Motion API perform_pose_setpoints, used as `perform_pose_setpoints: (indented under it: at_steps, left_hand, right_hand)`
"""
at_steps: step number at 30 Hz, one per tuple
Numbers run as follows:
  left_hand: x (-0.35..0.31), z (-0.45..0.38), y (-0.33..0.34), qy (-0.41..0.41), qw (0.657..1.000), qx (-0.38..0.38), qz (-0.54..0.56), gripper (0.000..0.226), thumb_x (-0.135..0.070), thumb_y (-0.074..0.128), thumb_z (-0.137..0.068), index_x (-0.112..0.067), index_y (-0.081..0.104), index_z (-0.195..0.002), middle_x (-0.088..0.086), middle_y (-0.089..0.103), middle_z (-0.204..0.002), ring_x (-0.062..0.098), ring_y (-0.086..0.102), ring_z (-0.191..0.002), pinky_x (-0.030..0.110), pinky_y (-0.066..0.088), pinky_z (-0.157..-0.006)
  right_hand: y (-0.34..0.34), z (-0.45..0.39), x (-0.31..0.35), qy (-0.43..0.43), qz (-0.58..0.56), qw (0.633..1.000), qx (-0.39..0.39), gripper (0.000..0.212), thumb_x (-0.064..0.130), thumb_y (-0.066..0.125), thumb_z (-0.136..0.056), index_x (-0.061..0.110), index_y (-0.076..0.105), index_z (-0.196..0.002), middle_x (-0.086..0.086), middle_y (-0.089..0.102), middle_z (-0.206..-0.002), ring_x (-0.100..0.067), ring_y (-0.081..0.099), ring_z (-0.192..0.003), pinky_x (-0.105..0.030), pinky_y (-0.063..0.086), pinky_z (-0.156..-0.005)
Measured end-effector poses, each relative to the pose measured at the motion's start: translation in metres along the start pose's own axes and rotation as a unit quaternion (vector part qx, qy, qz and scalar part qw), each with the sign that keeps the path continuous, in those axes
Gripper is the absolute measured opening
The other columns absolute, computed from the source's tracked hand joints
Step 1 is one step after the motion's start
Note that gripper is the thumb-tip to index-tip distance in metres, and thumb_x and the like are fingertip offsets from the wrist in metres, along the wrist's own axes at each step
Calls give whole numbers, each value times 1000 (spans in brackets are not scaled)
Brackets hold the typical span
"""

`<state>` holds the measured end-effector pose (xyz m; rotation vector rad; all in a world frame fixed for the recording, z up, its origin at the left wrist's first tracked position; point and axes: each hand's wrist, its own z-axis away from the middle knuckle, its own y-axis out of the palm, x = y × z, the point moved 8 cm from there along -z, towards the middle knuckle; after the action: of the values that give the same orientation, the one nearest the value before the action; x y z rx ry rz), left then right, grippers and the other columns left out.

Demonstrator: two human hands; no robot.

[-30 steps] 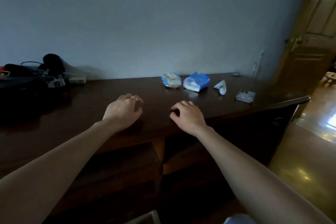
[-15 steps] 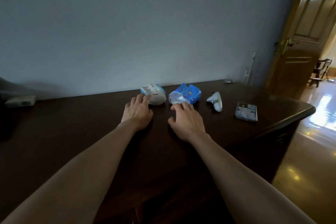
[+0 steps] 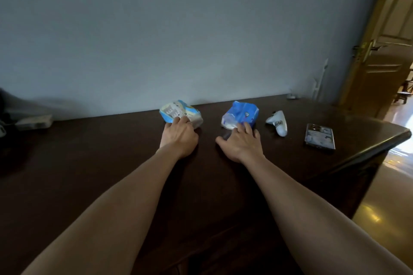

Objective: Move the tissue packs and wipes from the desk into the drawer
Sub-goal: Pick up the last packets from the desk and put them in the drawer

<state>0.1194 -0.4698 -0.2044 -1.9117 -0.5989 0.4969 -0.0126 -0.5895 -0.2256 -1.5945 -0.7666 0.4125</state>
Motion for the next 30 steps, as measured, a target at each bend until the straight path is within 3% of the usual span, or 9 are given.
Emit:
perform_pose_setpoints:
  at_steps: [3,6,13,17,20,23,26,28,30]
  left_hand:
    - [9,26,-12,-12,1000,-1,26,48,-26,43,-93,-6,59,-134,7,50,-135,26,44,-123,44,38,-102]
    - [23,55,-23,-35,998,-2,60,47,-24,45,-93,-6,58,-134,4,49,-136,24,44,-123,44,41,-98]
    - [76,136,-80,-132,963,-153,180,43,-21,55,-90,-10,58,-132,2,44,-139,26,41,-127,47,48,-89]
    - [101,196,-116,-155,939,-227,207,50,-38,69,-89,-19,54,-133,0,45,-136,26,58,-110,42,50,-80]
    - [111,244,-149,-154,920,-276,231,55,-41,78,-80,-25,50,-124,-6,44,-126,16,61,-92,31,47,-70]
    - [125,298,-174,-212,869,-323,310,60,-47,84,-68,-33,43,-109,-17,44,-110,1,53,-79,18,39,-67]
    - [138,350,-178,-277,783,-353,430,64,-43,82,-62,-35,37,-108,-18,51,-101,-4,57,-82,8,39,-61]
    - [146,375,-167,-297,719,-345,525,67,-28,76,-68,-29,37,-122,-10,57,-106,2,62,-88,14,48,-70]
    - [153,397,-155,-318,684,-317,575,63,-20,68,-75,-23,43,-133,-2,63,-111,11,65,-96,28,55,-80]
  right_hand:
    - [-4,2,2,-4,17,1000,-12,85,65,33,-93,2,44,-148,-9,39,-158,-24,22,-150,-50,8,-124]
    - [-11,18,11,-50,20,998,-20,68,57,37,-96,8,56,-139,-6,50,-147,-25,33,-141,-47,19,-120]
    - [-34,140,97,-319,-109,939,-68,35,28,58,-91,25,72,-123,9,65,-134,-16,52,-125,-31,43,-103]
    - [-56,188,111,-287,-234,922,-115,24,23,70,-88,32,64,-110,13,68,-112,-8,63,-104,-28,53,-84]
    - [-63,209,109,-233,-306,919,-92,45,20,74,-83,32,43,-113,10,67,-87,-10,67,-79,-33,55,-69]
    - [-60,244,121,-242,-310,917,-61,60,26,71,-75,40,41,-125,10,67,-83,-8,63,-71,-29,50,-62]
    - [-54,280,132,-243,-337,908,-57,35,37,60,-70,42,57,-105,17,68,-79,-3,63,-69,-29,50,-59]
    - [-50,305,142,-252,-346,902,-60,34,42,58,-70,38,61,-104,18,69,-79,-1,63,-70,-29,53,-60]
    - [-47,327,151,-261,-352,897,-60,38,42,58,-71,39,60,-109,18,70,-80,-1,64,-71,-29,54,-63]
